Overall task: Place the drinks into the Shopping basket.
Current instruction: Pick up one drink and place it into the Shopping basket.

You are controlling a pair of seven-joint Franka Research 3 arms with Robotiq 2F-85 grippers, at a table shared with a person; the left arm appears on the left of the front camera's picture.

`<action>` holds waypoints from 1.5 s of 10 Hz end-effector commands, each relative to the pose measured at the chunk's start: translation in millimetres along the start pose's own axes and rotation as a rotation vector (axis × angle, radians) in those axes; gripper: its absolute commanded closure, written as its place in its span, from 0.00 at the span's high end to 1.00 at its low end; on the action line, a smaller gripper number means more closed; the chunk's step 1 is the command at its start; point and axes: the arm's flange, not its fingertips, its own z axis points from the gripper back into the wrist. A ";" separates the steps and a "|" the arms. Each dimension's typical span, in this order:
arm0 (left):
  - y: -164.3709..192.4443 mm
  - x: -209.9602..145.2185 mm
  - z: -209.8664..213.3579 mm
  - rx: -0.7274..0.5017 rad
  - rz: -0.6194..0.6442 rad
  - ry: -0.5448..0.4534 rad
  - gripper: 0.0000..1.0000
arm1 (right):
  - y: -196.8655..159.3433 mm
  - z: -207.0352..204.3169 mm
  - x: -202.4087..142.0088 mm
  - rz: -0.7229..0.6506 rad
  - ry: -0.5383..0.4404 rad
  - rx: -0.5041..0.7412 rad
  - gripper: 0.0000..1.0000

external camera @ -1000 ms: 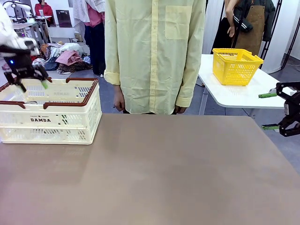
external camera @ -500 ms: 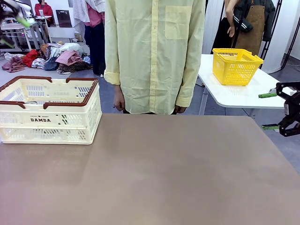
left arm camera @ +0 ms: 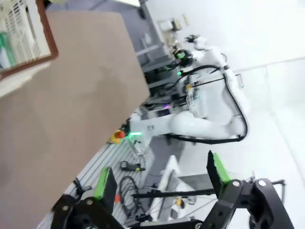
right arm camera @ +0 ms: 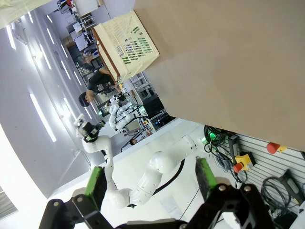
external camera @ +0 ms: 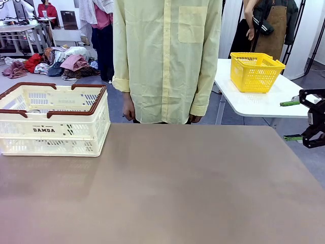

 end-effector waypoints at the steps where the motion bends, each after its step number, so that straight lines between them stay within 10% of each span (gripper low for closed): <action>1: 61.7 25.4 46.3 -0.236 0.126 -0.016 1.00 | 2.9 1.3 -2.5 -0.017 0.002 -0.002 1.00; 4: 136.9 51.3 65.5 -0.280 0.133 0.078 1.00 | 2.9 1.3 -2.5 -0.017 0.002 -0.002 1.00; 5: 138.7 67.7 54.3 -0.143 0.145 0.134 1.00 | 2.9 1.3 -2.5 -0.017 0.002 -0.002 1.00; 6: 142.9 23.5 40.0 -0.302 0.155 0.002 1.00 | 2.9 1.3 -2.5 -0.017 0.002 -0.002 1.00; 15: 142.9 23.5 40.0 -0.302 0.155 0.002 1.00 | 2.9 1.3 -2.5 -0.017 0.002 -0.002 1.00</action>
